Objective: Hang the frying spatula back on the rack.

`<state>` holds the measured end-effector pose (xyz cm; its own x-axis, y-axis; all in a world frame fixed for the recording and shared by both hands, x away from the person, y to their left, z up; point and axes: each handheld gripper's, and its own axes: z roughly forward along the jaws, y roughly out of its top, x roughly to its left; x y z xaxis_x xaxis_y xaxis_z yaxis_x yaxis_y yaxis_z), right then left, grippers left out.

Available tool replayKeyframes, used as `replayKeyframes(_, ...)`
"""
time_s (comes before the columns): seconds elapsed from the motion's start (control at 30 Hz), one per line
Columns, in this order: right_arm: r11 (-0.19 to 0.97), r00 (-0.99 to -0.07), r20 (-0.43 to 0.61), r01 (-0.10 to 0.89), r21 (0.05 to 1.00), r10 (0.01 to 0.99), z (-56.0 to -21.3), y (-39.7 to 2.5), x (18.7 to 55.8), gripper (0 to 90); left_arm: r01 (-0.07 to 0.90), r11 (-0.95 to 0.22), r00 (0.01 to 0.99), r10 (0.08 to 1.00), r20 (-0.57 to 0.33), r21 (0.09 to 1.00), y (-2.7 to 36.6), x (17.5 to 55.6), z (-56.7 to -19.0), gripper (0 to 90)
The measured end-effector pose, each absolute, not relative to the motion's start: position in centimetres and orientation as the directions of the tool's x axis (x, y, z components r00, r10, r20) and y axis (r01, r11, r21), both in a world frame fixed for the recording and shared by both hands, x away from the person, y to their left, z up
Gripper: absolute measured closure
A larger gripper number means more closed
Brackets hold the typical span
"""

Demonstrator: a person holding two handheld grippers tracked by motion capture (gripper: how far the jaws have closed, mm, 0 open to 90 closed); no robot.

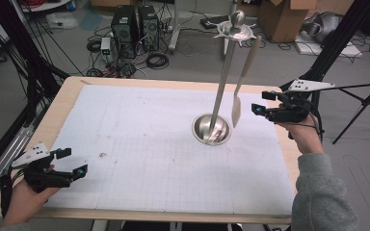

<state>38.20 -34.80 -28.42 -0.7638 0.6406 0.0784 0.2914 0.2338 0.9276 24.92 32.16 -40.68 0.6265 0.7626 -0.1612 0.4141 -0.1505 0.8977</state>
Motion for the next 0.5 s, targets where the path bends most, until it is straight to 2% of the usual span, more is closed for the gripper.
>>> replayKeyframes(0.17, 0.232, -0.768, 0.063, 0.269, 0.935, 0.638, -28.2, -34.6, 38.0, 15.5, 0.412, -0.149, 0.628, 0.761, -0.162, 0.899, 32.2, 24.9, -40.6, 2.4)
replayKeyframes(0.5, 0.221, -0.765, 0.053, 0.25, 0.943, 0.642, -28.0, -34.4, 37.1, 15.0, 0.403, -0.142, 0.631, 0.759, -0.161, 0.904, 32.1, 24.9, -40.4, 2.4)
